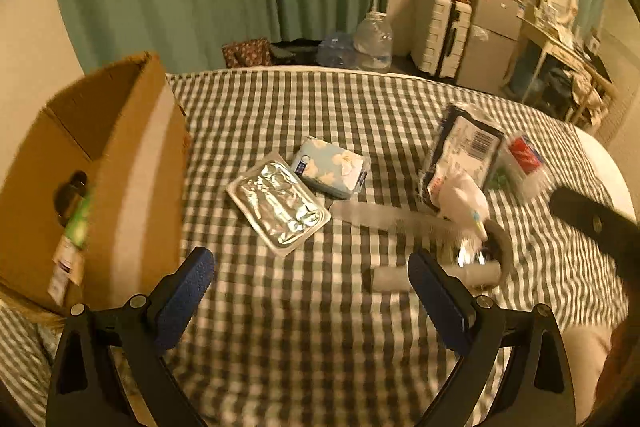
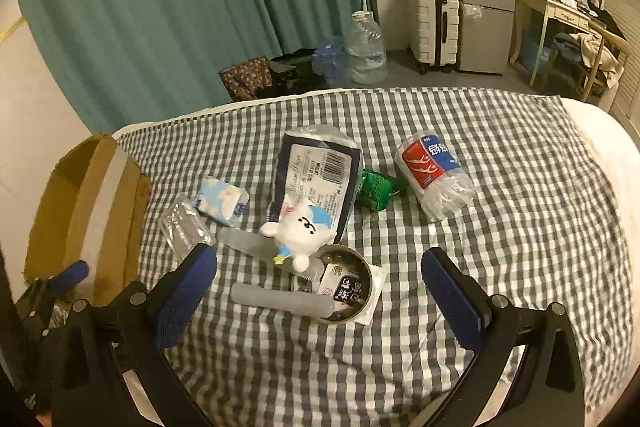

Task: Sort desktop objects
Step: 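Grasp the foil blister pack with the left tool while the right tool grasps the white plush toy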

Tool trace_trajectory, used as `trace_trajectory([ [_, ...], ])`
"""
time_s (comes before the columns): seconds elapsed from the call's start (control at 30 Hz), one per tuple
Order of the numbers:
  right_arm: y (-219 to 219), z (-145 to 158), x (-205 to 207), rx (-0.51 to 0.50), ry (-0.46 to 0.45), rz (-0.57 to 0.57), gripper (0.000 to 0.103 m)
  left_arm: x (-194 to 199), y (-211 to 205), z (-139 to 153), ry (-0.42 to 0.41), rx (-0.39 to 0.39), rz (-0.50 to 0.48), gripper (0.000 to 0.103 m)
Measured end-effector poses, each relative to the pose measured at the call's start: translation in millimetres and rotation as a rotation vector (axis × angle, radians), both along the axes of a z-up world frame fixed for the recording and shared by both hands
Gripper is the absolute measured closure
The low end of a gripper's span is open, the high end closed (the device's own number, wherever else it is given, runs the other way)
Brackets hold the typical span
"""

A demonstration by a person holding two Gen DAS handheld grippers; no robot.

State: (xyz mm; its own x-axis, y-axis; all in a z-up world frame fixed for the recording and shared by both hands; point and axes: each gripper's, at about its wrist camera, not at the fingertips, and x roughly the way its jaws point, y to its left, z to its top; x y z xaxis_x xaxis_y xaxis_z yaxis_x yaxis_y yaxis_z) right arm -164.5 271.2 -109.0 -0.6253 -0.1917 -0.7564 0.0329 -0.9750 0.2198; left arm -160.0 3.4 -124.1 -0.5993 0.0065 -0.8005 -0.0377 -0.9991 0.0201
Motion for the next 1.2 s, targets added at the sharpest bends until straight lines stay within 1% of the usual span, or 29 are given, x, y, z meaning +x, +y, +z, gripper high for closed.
trace_trajectory([
  [0.1, 3, -12, -8, -0.018, 0.011, 0.002, 0.0, -20, -3, -18, -0.008, -0.01, 0.06, 0.003],
  [0.23, -3, -28, -28, -0.035, 0.002, 0.027, 0.0, -50, -15, -50, -0.069, 0.006, 0.124, 0.003],
  [0.33, -7, -45, -50, -0.053, -0.036, 0.039, 0.001, -64, -19, -64, -0.071, -0.003, 0.135, 0.003],
  [0.47, -13, -62, -73, -0.057, -0.065, 0.044, 0.003, -79, -23, -79, -0.078, 0.009, 0.138, 0.003],
  [0.57, -16, -75, -86, -0.073, -0.102, 0.038, 0.008, -89, -28, -90, -0.088, 0.007, 0.162, 0.003],
  [0.6, -16, -81, -90, -0.087, -0.122, 0.04, 0.011, -91, -32, -94, -0.095, 0.015, 0.173, 0.003],
  [0.67, -18, -89, -93, -0.09, -0.152, 0.041, 0.011, -95, -38, -102, -0.116, 0.043, 0.19, 0.003],
  [0.73, -22, -98, -94, -0.081, -0.182, 0.055, 0.02, -98, -43, -108, -0.133, 0.069, 0.2, 0.003],
  [0.77, -24, -101, -95, -0.078, -0.197, 0.067, 0.021, -99, -43, -110, -0.134, 0.071, 0.202, 0.003],
  [0.83, -24, -104, -95, -0.095, -0.216, 0.076, 0.028, -100, -41, -110, -0.122, 0.053, 0.192, 0.003],
  [0.87, -23, -106, -95, -0.093, -0.219, 0.075, 0.03, -100, -40, -110, -0.113, 0.041, 0.183, 0.003],
  [0.9, -22, -106, -94, -0.091, -0.216, 0.076, 0.034, -99, -39, -111, -0.107, 0.036, 0.173, 0.003],
  [0.93, -21, -106, -93, -0.091, -0.214, 0.077, 0.04, -99, -39, -111, -0.103, 0.038, 0.164, 0.009],
  [0.97, -22, -106, -93, -0.097, -0.212, 0.074, 0.043, -98, -39, -110, -0.1, 0.047, 0.155, 0.019],
  [1.0, -21, -105, -92, -0.1, -0.209, 0.075, 0.047, -96, -40, -109, -0.095, 0.06, 0.144, 0.023],
  [1.03, -21, -104, -91, -0.096, -0.205, 0.079, 0.047, -93, -40, -106, -0.087, 0.064, 0.132, 0.028],
  [1.1, -23, -102, -87, -0.069, -0.191, 0.088, 0.047, -91, -42, -105, -0.095, 0.075, 0.119, 0.03],
  [1.2, -26, -95, -83, -0.039, -0.169, 0.094, 0.047, -84, -49, -101, -0.102, 0.103, 0.134, 0.033],
])
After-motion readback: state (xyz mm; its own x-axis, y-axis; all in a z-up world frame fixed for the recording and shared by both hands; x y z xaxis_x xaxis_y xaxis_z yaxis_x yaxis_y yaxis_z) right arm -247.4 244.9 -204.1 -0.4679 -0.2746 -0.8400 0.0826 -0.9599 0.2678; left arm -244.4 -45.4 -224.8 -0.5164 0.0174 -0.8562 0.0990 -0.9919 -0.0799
